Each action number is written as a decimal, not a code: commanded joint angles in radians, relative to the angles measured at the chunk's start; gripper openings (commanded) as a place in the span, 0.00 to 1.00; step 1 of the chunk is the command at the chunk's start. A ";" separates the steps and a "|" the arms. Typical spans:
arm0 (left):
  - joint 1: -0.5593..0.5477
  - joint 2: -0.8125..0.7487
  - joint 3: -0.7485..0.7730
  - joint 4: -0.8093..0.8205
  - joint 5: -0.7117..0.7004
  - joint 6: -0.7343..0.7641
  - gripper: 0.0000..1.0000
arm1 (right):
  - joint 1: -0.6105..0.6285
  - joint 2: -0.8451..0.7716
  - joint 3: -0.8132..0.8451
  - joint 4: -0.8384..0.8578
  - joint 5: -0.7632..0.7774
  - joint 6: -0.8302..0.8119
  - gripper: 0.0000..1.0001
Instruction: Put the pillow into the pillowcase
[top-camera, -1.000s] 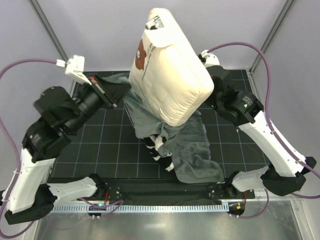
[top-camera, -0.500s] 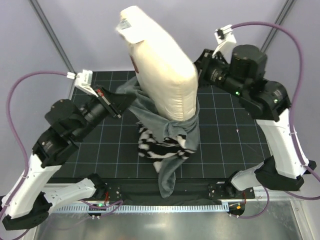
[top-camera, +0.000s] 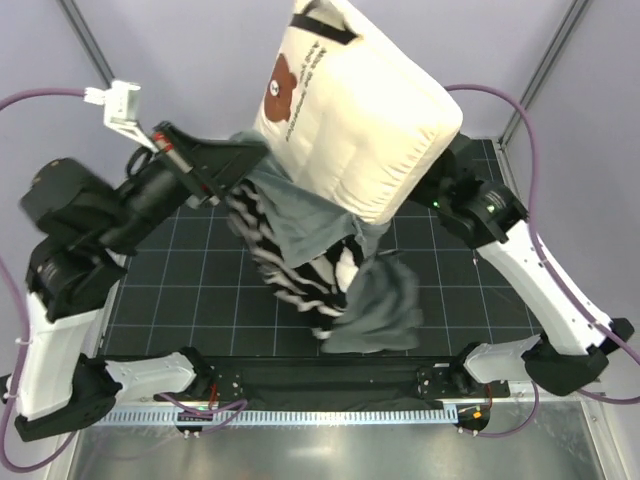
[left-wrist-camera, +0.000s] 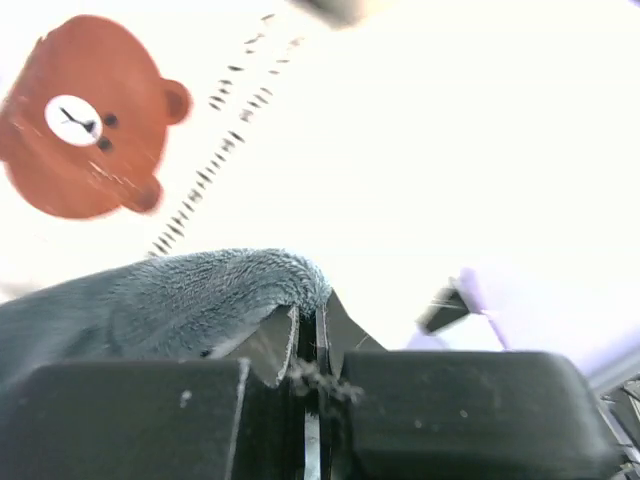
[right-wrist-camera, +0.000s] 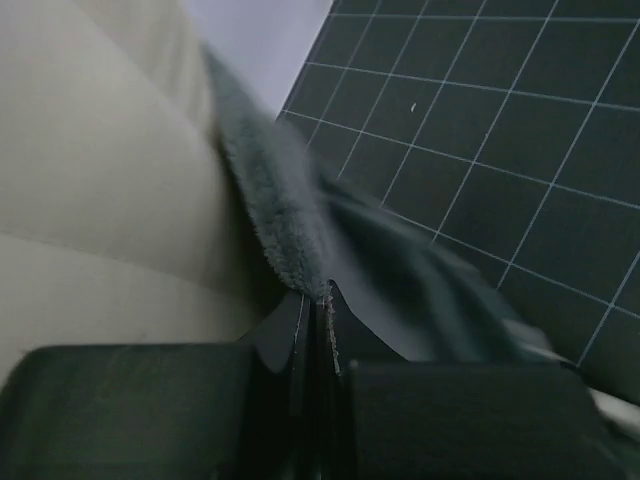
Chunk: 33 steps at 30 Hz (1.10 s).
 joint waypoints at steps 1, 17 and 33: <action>0.001 -0.092 0.012 0.154 0.054 0.025 0.00 | -0.003 -0.022 0.050 0.090 -0.005 0.016 0.04; 0.001 -0.129 -0.136 0.314 0.049 0.032 0.00 | -0.003 -0.131 0.193 0.091 0.089 -0.044 0.04; 0.001 -0.351 -0.619 0.413 -0.076 0.048 0.00 | -0.006 -0.111 0.428 0.080 0.161 -0.101 0.04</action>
